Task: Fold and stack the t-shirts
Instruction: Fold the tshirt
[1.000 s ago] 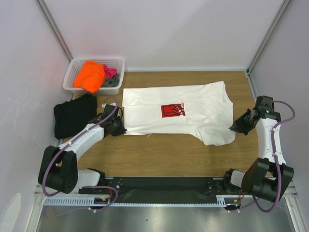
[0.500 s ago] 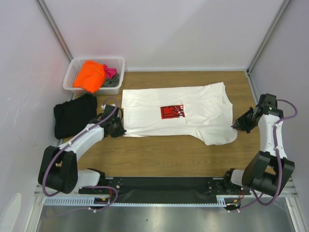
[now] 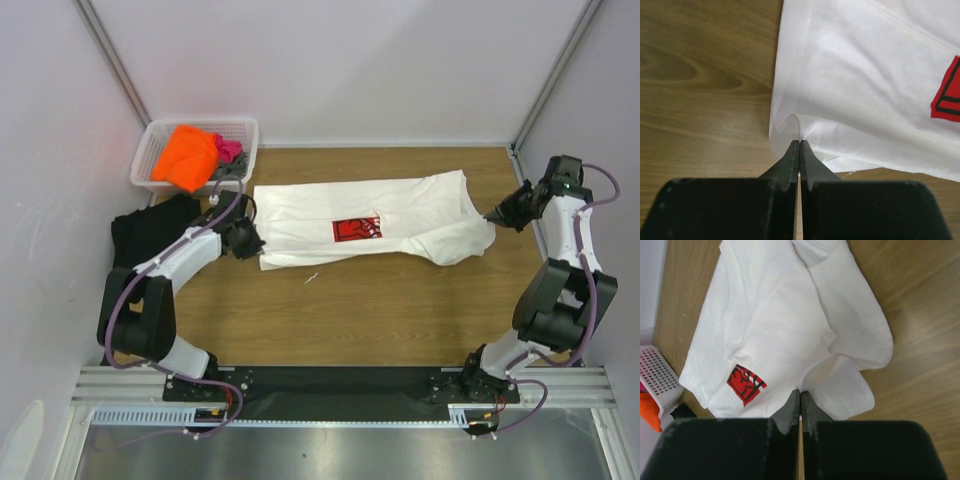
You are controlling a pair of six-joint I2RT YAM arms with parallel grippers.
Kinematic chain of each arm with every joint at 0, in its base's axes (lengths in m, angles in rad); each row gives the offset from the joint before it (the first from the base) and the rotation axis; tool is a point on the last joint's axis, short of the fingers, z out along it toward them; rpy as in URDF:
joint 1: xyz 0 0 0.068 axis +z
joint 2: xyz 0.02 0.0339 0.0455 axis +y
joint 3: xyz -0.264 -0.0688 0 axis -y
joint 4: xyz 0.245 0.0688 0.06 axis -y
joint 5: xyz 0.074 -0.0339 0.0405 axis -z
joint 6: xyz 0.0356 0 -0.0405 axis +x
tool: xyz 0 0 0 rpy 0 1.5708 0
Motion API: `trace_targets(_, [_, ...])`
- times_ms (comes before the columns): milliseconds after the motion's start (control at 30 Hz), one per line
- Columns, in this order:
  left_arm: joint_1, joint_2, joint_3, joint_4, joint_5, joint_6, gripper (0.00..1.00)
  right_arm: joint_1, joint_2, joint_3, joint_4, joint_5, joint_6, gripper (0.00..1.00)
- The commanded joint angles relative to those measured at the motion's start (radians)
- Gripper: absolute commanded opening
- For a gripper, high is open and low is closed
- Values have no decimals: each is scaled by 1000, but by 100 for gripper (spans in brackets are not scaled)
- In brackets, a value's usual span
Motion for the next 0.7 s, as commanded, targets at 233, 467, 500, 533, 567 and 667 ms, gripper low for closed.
trace_targets(233, [20,127,191,10,-16,-35,0,35,254,243,98,-88,-7,0])
trace_targets(467, [25,190,310,-14,-69,-7,0,70,376,352,104,-91,-6,0])
trace_targets(500, [26,201,323,-14,-85,12,0,72,399,368,101,-93,-6,0])
trace_targets(533, [28,206,347,-19,-92,23,0,72,406,397,97,-91,-6,0])
trace_targets(567, [28,206,355,-16,-97,34,1,72,417,415,81,-88,-7,0])
trace_targets(667, [28,178,343,21,-100,97,0,67,422,449,44,-73,-15,0])
